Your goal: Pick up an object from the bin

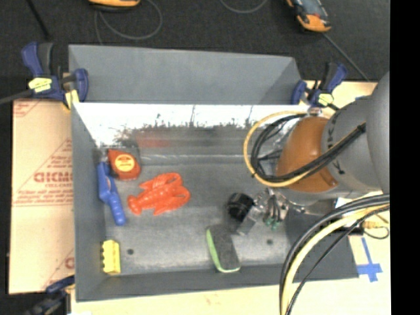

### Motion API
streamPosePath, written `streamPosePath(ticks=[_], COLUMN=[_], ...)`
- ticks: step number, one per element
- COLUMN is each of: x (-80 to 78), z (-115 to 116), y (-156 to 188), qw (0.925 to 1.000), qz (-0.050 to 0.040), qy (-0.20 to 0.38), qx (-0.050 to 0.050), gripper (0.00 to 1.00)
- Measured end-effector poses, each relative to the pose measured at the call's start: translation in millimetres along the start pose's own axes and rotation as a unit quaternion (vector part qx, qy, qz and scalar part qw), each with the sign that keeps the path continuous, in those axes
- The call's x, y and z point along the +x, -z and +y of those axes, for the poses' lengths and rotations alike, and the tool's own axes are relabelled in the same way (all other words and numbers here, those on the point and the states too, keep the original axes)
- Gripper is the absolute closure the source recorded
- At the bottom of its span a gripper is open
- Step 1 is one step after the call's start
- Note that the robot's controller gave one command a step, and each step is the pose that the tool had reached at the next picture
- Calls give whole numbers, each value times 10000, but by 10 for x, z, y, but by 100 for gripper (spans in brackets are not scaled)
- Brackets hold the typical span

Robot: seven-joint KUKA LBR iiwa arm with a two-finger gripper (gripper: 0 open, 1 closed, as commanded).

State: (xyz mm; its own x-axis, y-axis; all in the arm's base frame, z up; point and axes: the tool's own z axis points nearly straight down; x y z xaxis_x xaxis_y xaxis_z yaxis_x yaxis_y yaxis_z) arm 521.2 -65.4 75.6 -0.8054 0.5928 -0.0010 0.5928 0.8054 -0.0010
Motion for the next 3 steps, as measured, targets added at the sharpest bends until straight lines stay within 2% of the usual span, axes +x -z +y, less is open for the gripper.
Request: streamPosePath(ticks=[3], x=[-7], z=[-1], y=[330], qw=[10000], qz=[-7], qy=[18], qx=[-10], gripper=[100])
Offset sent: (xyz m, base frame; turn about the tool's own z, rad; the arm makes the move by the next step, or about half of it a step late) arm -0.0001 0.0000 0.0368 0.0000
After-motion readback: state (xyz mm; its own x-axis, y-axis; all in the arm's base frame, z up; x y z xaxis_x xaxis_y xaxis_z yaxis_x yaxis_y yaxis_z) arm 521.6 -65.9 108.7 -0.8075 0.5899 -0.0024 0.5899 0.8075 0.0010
